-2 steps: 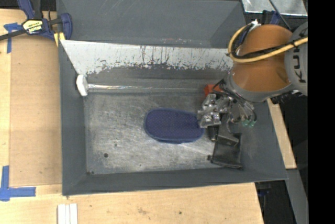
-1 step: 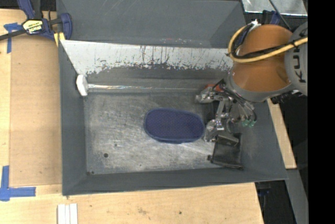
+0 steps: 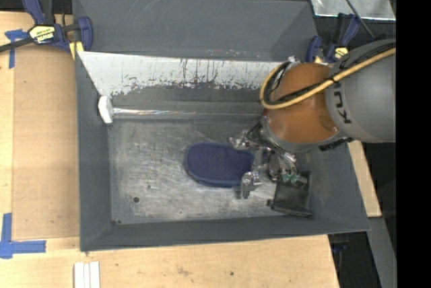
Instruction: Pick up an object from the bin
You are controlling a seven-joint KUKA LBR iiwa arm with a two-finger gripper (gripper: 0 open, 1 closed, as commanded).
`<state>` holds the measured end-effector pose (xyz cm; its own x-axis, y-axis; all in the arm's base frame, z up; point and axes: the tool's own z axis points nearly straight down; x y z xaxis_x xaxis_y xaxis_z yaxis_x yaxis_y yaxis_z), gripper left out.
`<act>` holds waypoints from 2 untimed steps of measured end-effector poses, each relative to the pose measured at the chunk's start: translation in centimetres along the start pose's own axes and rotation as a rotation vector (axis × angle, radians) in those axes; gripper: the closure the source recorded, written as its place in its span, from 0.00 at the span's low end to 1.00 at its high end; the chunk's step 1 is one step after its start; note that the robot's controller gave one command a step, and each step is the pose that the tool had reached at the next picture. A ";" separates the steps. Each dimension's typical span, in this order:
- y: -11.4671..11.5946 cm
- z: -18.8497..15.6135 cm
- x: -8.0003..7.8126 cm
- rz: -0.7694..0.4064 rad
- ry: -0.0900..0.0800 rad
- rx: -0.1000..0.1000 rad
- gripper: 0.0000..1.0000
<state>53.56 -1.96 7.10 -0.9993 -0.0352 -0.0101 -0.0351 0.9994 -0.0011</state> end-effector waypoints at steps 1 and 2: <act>1.9 -1.7 2.2 -0.057 0.010 -0.002 0.00; 1.8 -1.7 2.2 -0.057 0.010 -0.001 1.00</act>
Offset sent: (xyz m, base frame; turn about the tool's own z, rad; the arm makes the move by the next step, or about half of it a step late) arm -0.0233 0.0180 0.0162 -0.0574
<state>51.29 -0.22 8.73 -0.9957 -0.0924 -0.0002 -0.0924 0.9957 -0.0005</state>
